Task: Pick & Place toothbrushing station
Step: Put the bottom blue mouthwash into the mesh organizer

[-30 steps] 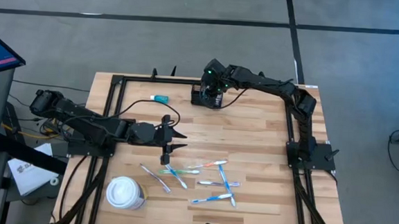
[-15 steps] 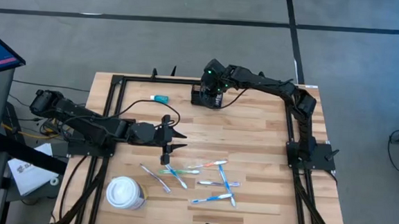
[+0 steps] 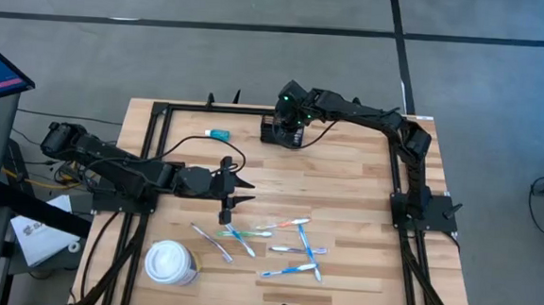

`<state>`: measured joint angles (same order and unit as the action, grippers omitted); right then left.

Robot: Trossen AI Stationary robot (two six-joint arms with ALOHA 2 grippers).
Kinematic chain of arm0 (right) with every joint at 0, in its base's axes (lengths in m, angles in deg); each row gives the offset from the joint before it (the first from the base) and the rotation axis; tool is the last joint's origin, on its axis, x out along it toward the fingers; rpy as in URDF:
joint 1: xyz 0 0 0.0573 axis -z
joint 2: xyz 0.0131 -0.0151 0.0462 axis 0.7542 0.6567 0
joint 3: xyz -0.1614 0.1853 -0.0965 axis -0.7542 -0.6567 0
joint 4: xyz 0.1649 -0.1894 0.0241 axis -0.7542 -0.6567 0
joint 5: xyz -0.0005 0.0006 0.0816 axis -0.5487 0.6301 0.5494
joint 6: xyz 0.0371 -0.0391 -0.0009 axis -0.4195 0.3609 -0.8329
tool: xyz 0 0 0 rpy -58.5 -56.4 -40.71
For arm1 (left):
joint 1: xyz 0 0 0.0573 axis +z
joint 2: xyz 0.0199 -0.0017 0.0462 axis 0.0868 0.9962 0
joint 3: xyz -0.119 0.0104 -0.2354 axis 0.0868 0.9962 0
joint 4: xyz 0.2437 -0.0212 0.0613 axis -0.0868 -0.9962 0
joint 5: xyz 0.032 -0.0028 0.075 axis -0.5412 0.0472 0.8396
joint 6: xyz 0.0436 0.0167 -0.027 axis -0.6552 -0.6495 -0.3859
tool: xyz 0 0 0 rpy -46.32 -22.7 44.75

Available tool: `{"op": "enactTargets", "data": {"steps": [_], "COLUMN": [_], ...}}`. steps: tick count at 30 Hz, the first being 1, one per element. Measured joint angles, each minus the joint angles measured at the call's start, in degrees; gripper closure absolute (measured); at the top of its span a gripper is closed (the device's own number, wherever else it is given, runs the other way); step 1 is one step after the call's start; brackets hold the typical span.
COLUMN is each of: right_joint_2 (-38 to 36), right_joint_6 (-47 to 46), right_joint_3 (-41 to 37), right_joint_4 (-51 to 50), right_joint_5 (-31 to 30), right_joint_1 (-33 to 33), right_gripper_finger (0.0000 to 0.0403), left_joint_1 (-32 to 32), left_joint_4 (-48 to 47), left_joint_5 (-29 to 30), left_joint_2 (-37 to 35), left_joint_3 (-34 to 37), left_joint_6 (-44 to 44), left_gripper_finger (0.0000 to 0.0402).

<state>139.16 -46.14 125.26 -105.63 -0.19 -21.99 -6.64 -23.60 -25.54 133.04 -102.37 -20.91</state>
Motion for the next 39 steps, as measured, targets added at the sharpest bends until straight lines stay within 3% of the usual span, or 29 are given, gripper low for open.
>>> {"op": "enactTargets", "data": {"steps": [26, 39], "right_joint_2": [2.3, 2.3], "right_joint_6": [-0.6, -1.0], "right_joint_3": [0.2, 0.2], "right_joint_4": [2.1, 1.9], "right_joint_5": [-1.6, -1.6], "right_joint_1": [-0.6, -0.7], "right_gripper_finger": [0.0319, 0.0299], "left_joint_1": [0.0, 0.0], "left_joint_4": [0.0, 0.0], "left_joint_5": [0.0, 0.0], "left_joint_2": [0.0, 0.0], "left_joint_3": [0.0, 0.0], "left_joint_6": [0.0, 0.0], "left_gripper_finger": [0.0276, 0.0276]}}
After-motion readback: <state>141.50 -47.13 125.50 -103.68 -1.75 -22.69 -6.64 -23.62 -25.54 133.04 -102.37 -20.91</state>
